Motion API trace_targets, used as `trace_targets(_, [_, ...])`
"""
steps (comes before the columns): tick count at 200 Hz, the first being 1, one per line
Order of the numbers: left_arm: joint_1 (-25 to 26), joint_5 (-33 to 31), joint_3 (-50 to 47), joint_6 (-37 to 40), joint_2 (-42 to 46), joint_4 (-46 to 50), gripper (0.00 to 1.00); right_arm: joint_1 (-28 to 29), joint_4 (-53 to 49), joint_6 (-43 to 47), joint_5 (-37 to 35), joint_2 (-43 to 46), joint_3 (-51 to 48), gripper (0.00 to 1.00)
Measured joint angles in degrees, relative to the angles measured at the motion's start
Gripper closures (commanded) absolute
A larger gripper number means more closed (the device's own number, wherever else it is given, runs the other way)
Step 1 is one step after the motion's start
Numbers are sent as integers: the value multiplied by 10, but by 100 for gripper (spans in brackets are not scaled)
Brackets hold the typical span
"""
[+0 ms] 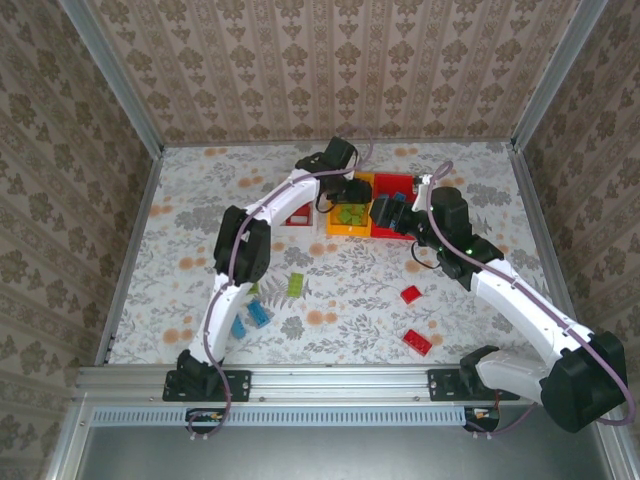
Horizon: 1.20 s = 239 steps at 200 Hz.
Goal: Sort the legos into containers by color
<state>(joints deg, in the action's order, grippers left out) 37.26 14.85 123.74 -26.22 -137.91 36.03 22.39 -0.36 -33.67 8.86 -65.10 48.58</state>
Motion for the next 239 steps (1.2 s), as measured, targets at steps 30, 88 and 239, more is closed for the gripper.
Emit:
trace_targets(30, [0,-1,-51,-11,52,-8,48,6,-5,12,9,0,-2,22])
trace_targets(88, [-10,-37,-258,-54,311,-57,51,156,-63,149,1,-48,1,24])
trace_targets(239, [-141,-159,-719,-113,1103,297,42,465,-89,188,-79,-499,244,18])
